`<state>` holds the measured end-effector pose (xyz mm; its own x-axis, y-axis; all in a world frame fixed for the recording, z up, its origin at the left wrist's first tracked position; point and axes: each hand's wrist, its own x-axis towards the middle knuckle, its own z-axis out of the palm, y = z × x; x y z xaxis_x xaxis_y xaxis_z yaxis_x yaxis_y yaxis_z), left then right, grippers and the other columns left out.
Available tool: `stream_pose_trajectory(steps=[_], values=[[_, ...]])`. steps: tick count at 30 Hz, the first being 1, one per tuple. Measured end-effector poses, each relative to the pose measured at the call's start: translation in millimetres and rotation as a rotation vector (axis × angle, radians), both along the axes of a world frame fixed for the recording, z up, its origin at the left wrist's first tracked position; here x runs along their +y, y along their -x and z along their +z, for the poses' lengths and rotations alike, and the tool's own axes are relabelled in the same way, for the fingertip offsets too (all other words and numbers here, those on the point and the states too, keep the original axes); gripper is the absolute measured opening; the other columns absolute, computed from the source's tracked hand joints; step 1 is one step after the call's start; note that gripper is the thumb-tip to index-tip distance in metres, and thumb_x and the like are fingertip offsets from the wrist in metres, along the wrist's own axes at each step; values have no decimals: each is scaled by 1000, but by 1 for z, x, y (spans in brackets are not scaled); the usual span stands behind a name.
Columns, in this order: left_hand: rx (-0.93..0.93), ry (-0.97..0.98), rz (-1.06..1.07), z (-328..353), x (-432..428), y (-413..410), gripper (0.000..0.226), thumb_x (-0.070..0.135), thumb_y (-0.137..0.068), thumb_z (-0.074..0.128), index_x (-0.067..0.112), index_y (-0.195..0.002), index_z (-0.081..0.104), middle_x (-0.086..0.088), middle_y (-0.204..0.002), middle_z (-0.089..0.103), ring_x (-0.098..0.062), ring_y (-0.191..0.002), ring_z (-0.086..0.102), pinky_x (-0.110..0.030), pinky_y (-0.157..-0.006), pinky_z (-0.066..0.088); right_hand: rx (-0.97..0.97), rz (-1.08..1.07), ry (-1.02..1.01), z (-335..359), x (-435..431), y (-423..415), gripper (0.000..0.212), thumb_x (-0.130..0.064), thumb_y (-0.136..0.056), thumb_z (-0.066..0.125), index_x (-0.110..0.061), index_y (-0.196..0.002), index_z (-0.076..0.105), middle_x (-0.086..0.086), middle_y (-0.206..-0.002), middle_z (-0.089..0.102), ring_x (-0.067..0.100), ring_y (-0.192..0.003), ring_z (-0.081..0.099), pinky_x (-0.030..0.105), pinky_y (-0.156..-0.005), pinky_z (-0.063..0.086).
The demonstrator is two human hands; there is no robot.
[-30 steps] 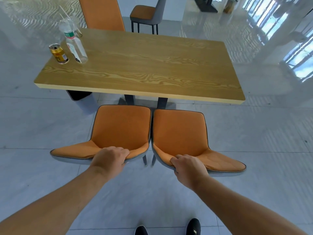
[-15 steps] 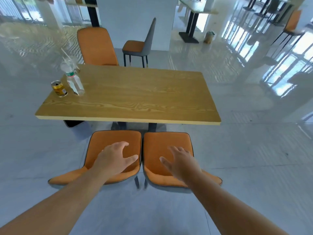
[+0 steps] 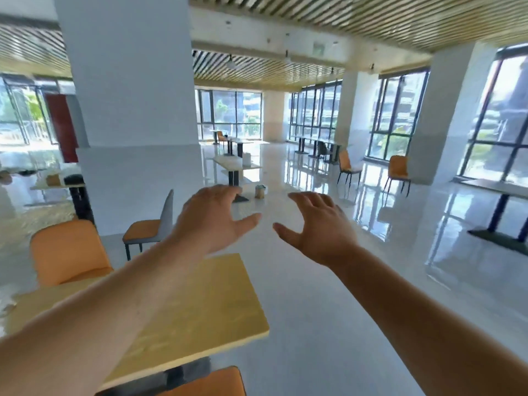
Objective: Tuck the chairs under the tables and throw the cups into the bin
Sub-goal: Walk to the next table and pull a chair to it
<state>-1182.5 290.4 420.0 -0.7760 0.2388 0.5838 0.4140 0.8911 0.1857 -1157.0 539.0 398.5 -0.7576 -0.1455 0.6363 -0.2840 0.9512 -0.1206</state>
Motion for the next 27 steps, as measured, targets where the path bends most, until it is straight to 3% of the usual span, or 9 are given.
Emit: stream_pose_trajectory(steps=[4, 10, 19, 27], values=[[179, 21, -50, 68, 117, 17, 83, 89, -78, 50, 34, -139, 55, 5, -142, 62, -25, -126, 56, -41, -95, 47, 156, -25, 68, 64, 110, 3, 82, -85, -85, 45, -31, -147, 44, 0, -145, 56, 29, -135, 46, 51, -107, 42], [225, 33, -117, 107, 271, 50, 90, 94, -74, 43, 36, -141, 52, 6, -143, 61, -23, -129, 54, -42, -99, 46, 242, -94, 49, 108, 260, 12, 80, -82, -87, 47, -29, -146, 47, -1, -144, 56, 29, -135, 46, 51, -108, 44], [127, 85, -165, 76, 406, 129, 88, 91, -77, 42, 33, -143, 48, 7, -146, 55, -22, -133, 47, -47, -108, 42, 110, -161, 36, 88, 386, 87, 83, -79, -86, 45, -27, -151, 42, 1, -148, 53, 29, -138, 43, 51, -108, 43], [100, 81, -143, 38, 466, 290, 91, 92, -78, 38, 34, -148, 44, 4, -156, 47, -24, -143, 38, -53, -117, 33, 62, -185, -61, 61, 436, 237, 80, -81, -88, 39, -30, -151, 42, -2, -150, 52, 27, -138, 43, 48, -111, 41]])
